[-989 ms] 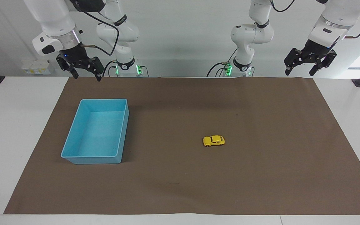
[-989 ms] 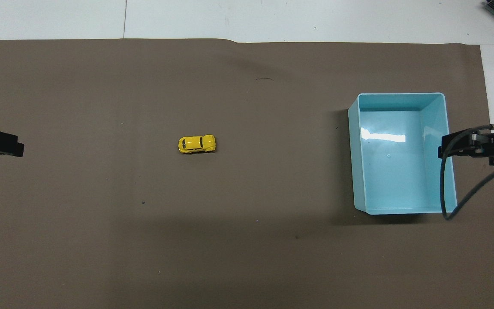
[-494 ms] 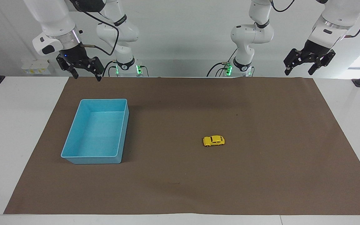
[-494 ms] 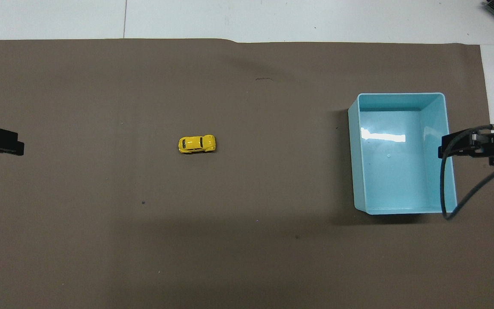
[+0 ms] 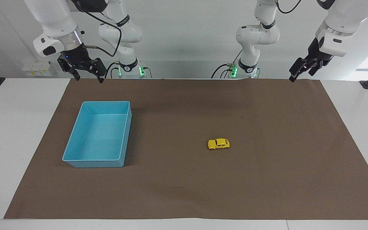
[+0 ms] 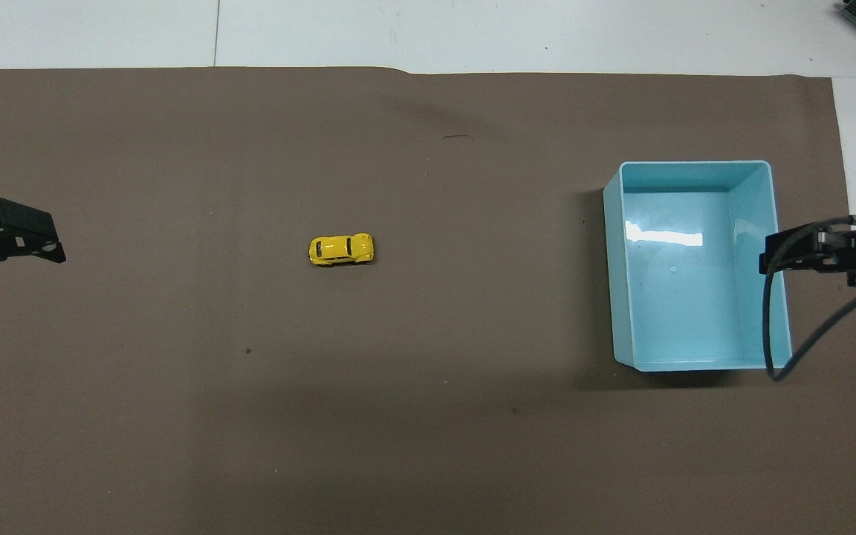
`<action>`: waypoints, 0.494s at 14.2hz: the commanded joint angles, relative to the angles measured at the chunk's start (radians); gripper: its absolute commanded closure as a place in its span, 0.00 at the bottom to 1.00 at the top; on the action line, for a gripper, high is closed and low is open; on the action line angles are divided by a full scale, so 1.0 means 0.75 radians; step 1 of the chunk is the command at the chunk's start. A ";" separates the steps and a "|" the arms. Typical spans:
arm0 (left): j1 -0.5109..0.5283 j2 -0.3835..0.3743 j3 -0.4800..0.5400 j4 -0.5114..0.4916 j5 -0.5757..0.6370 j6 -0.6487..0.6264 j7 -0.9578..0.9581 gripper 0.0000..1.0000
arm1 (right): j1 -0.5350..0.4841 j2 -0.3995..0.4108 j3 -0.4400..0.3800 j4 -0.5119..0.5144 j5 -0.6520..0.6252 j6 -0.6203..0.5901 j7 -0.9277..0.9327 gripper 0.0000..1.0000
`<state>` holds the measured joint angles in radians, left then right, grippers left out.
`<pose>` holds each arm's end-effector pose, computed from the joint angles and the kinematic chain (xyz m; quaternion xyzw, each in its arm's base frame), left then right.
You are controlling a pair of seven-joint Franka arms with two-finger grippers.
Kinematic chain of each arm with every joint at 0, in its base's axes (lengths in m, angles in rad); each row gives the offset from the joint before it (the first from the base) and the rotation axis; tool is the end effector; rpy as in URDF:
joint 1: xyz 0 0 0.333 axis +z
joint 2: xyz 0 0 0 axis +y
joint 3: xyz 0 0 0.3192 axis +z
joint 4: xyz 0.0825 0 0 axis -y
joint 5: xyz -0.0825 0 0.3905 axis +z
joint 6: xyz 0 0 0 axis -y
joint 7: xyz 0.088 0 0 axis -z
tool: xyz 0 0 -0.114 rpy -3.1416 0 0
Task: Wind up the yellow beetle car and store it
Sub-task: 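Reach the left gripper forward to the yellow toy car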
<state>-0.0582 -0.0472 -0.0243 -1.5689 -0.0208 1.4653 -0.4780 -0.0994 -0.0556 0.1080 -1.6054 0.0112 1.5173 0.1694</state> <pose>0.5327 -0.0469 0.6385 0.9802 0.1956 -0.0298 0.0016 0.5376 0.0076 0.6300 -0.9966 0.0802 0.0166 0.0011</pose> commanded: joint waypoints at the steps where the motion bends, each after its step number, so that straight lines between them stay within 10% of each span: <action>1: -0.029 -0.011 -0.002 -0.131 -0.015 0.120 -0.176 0.00 | -0.015 -0.008 0.003 -0.005 0.014 0.016 -0.027 0.00; 7: -0.117 -0.003 -0.004 -0.326 -0.034 0.404 -0.765 0.00 | -0.015 -0.008 0.003 -0.005 0.014 0.016 -0.027 0.00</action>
<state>-0.1166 -0.0327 -0.0399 -1.7589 -0.0262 1.7012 -0.9139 -0.0994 -0.0556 0.1080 -1.6054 0.0112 1.5173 0.1694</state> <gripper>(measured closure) 0.000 0.000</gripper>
